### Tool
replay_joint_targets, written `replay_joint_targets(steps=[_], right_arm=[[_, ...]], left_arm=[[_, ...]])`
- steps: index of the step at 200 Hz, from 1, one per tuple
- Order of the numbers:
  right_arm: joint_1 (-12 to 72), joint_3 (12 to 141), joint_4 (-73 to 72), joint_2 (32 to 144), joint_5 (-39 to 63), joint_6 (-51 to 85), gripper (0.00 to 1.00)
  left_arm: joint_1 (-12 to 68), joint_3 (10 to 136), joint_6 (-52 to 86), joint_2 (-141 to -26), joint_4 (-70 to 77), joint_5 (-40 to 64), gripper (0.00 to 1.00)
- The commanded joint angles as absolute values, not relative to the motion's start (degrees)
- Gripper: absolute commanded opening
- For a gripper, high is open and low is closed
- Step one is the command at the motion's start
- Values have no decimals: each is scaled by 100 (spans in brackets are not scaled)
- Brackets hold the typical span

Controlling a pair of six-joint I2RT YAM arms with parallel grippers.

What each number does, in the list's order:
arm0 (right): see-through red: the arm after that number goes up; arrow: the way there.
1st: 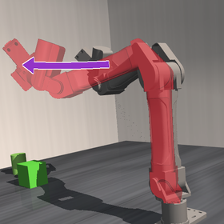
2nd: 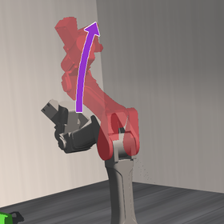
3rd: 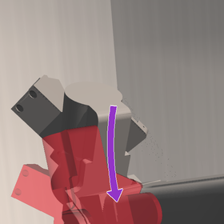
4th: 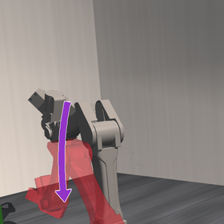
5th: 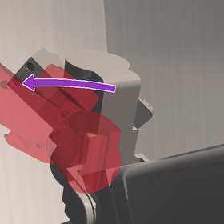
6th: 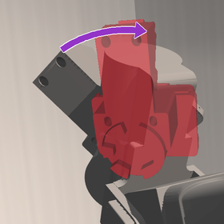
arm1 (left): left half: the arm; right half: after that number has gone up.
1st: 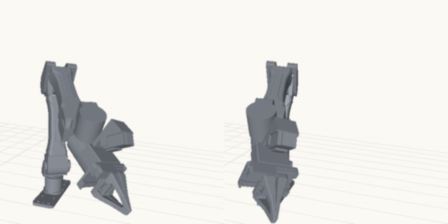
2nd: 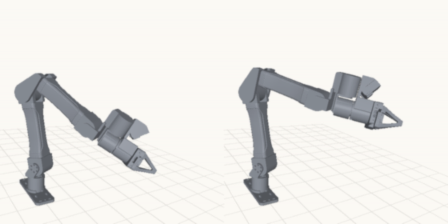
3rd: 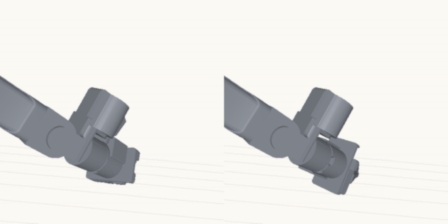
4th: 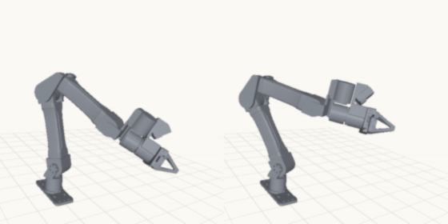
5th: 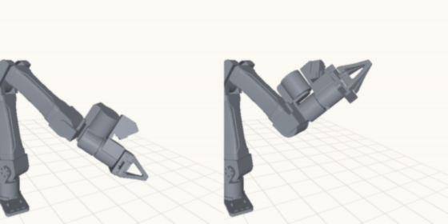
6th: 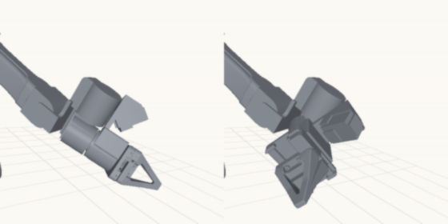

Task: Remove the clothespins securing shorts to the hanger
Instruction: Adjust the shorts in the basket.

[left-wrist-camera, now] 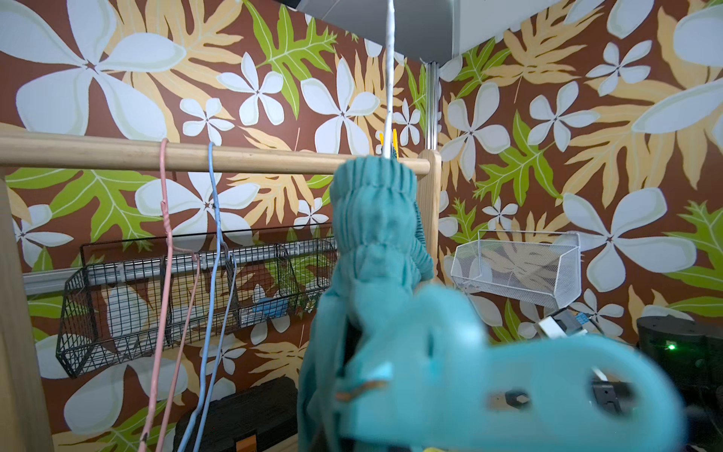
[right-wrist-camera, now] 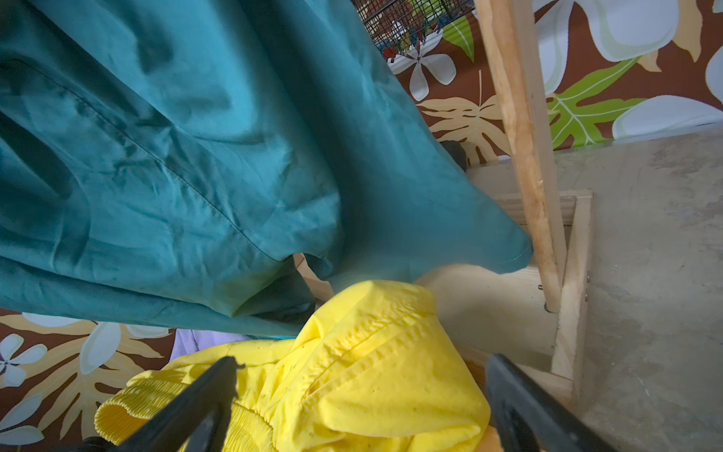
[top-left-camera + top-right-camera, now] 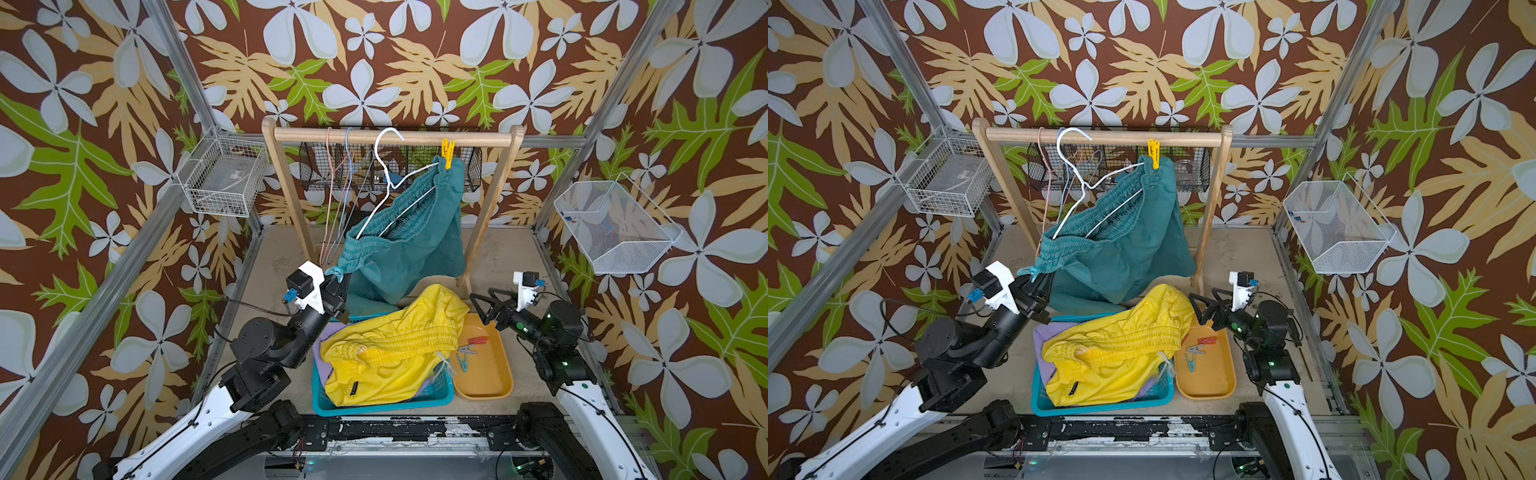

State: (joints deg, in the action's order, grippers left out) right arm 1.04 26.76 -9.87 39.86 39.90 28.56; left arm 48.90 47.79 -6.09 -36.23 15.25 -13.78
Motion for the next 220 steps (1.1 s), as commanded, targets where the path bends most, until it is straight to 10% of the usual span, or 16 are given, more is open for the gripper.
replay_joint_targets(steps=[1, 220], right_arm=[[144, 2772, -1231, 3950, 4122, 2988, 100], [1986, 4007, -1579, 3735, 2948, 2697, 100]], left_arm=[[4885, 4854, -554, -3425, 1809, -1209, 0], [4882, 5994, -732, -2078, 668, -1278, 0]])
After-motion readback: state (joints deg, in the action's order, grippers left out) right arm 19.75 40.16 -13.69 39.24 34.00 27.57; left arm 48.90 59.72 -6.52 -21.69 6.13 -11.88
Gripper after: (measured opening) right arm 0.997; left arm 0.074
